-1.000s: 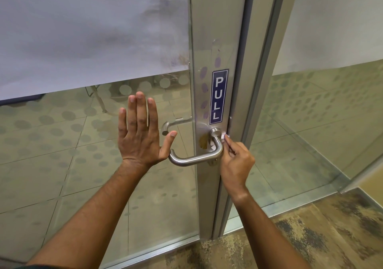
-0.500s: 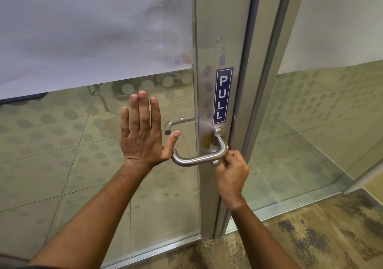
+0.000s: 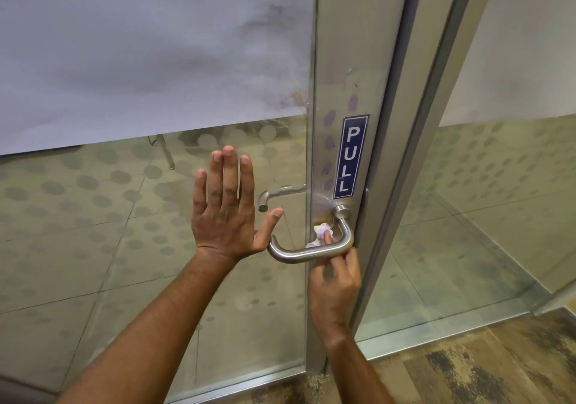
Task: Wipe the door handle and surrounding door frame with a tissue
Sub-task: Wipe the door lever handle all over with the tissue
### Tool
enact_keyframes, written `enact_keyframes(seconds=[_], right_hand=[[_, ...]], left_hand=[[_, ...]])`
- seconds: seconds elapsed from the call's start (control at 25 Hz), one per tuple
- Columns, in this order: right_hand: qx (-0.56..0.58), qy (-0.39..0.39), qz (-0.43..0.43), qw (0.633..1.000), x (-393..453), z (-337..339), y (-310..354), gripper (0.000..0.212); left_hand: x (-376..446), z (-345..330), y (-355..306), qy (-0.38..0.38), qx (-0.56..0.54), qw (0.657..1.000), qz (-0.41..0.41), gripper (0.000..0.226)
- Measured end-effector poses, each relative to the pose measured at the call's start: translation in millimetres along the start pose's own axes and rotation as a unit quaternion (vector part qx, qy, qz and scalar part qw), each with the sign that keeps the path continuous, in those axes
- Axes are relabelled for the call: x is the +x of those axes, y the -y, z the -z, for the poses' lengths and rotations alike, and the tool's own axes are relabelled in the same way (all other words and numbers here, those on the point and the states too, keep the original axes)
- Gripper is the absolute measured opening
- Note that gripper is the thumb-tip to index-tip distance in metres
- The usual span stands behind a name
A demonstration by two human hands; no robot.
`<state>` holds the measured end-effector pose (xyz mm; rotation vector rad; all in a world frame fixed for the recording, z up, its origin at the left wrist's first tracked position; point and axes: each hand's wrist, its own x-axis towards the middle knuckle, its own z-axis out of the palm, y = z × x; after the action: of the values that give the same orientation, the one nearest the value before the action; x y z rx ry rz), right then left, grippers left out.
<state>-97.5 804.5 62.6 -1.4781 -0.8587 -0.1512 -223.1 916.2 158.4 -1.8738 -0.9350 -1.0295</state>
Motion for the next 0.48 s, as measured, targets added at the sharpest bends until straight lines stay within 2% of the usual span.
enact_keyframes(seconds=[0.08, 0.24, 0.48], right_hand=[[-0.003, 0.036, 0.04, 0.999, -5.3, -5.0, 2.8, 0.043], [-0.119, 0.161, 0.098, 0.975, -10.9, -6.2, -9.2, 0.072], [-0.132, 0.232, 0.111, 0.957, -2.3, -7.1, -1.1, 0.087]], left_hand=[[-0.2, -0.3, -0.4, -0.002, 0.003, 1.0, -0.002, 0.1], [-0.1, -1.3, -0.6, -0.006, 0.004, 1.0, -0.003, 0.102], [-1.2, -2.5, -1.1, -0.006, 0.004, 1.0, -0.002, 0.101]])
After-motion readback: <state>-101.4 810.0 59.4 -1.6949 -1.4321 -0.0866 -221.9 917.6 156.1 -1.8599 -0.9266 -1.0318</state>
